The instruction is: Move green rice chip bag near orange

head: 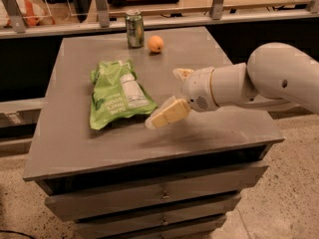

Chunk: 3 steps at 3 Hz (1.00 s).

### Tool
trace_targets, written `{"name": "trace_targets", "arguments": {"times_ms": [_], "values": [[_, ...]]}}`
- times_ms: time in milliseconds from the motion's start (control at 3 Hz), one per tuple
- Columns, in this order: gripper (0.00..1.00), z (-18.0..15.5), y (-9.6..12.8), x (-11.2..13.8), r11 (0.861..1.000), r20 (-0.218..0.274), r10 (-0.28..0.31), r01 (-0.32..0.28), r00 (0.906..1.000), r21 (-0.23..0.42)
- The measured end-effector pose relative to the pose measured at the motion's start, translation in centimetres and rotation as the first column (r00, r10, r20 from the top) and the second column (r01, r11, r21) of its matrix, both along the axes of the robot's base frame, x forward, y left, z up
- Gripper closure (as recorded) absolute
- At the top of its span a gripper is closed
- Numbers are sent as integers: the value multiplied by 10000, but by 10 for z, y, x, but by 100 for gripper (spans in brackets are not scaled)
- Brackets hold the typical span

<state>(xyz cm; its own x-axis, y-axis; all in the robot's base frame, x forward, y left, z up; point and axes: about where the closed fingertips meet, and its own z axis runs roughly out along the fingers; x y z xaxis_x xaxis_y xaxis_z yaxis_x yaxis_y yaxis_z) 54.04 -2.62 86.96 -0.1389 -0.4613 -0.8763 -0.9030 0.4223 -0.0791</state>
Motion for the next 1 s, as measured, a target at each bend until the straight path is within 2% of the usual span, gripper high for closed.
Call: {"name": "trace_targets", "arguments": {"times_ms": [333,1000], "values": [[0,-11,20,18,9994,-56,248,-247,9997,237],[0,-9,54,42,9943,264,858,-873,9960,612]]}}
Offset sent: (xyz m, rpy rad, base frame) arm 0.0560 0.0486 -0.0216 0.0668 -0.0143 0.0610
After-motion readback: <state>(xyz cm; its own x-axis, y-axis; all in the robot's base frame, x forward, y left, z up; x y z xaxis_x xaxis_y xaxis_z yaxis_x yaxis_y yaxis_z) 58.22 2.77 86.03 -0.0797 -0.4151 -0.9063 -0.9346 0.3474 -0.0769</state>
